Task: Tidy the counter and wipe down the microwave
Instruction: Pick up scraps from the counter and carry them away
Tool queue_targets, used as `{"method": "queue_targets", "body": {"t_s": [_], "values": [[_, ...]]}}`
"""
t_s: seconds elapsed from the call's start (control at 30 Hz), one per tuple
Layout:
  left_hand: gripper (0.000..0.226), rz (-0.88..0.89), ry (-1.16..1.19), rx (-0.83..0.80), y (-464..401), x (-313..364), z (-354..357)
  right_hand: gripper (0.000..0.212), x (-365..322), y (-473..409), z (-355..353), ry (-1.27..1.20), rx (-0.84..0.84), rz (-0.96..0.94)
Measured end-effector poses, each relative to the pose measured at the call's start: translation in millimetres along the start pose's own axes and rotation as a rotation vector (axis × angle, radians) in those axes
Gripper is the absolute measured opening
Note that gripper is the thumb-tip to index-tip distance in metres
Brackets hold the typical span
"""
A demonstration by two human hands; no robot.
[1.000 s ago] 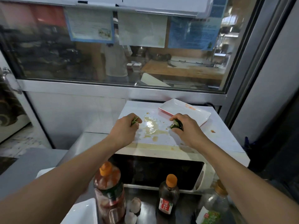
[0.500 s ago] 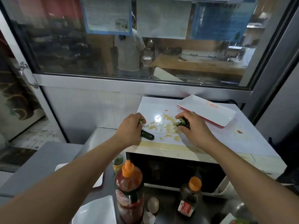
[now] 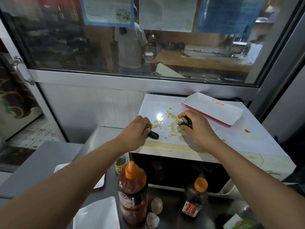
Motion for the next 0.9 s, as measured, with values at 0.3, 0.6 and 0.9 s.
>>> {"method": "queue_targets", "body": {"t_s": [0.3, 0.6, 0.9], "values": [[0.013, -0.006, -0.004, -0.025, 2.4, -0.9, 0.0, 0.028, -1.7, 0.8, -0.7, 0.006, -0.004, 0.006], [0.02, -0.007, -0.049, -0.066, 3.0, -4.2, 0.6, 0.029, -5.1, 3.3, -0.4, -0.007, -0.011, 0.015], [0.021, -0.035, -0.093, -0.059, 3.9, -1.2, 1.4, 0.03, -6.5, 7.9, -5.4, -0.021, -0.02, 0.023]]}}
Point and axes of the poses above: each hand's wrist, its own y-axis away from the middle knuckle, its own z-axis out of the palm, x = y × z, the point moved 3 cm from there along -y, towards the middle knuckle, and after that the axes turned 11 degrees about -z, right-handed, at the moved point
